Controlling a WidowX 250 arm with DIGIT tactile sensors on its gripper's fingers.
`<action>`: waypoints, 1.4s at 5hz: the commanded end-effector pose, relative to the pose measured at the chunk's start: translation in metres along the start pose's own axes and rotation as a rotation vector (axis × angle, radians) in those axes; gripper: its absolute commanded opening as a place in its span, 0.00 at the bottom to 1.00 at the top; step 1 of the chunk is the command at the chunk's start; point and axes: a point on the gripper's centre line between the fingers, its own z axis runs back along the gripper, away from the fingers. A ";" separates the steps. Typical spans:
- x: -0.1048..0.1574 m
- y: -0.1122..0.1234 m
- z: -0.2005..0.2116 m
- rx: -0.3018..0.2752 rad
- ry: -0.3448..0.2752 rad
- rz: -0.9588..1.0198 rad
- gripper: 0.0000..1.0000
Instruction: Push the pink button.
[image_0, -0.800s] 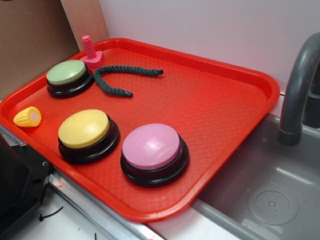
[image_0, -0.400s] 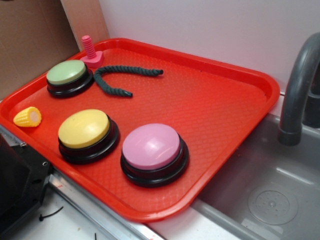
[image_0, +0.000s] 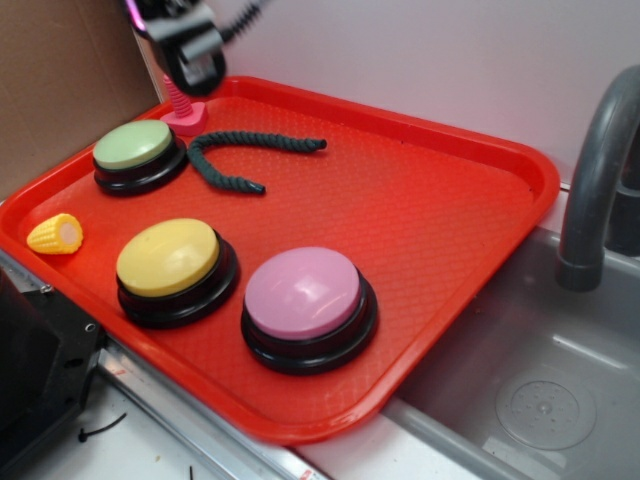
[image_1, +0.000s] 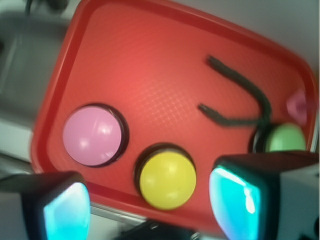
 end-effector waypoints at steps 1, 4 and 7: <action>0.015 -0.047 -0.037 -0.072 -0.071 -0.463 1.00; 0.002 -0.077 -0.094 -0.127 -0.058 -0.483 1.00; 0.000 -0.078 -0.105 -0.161 0.025 -0.498 1.00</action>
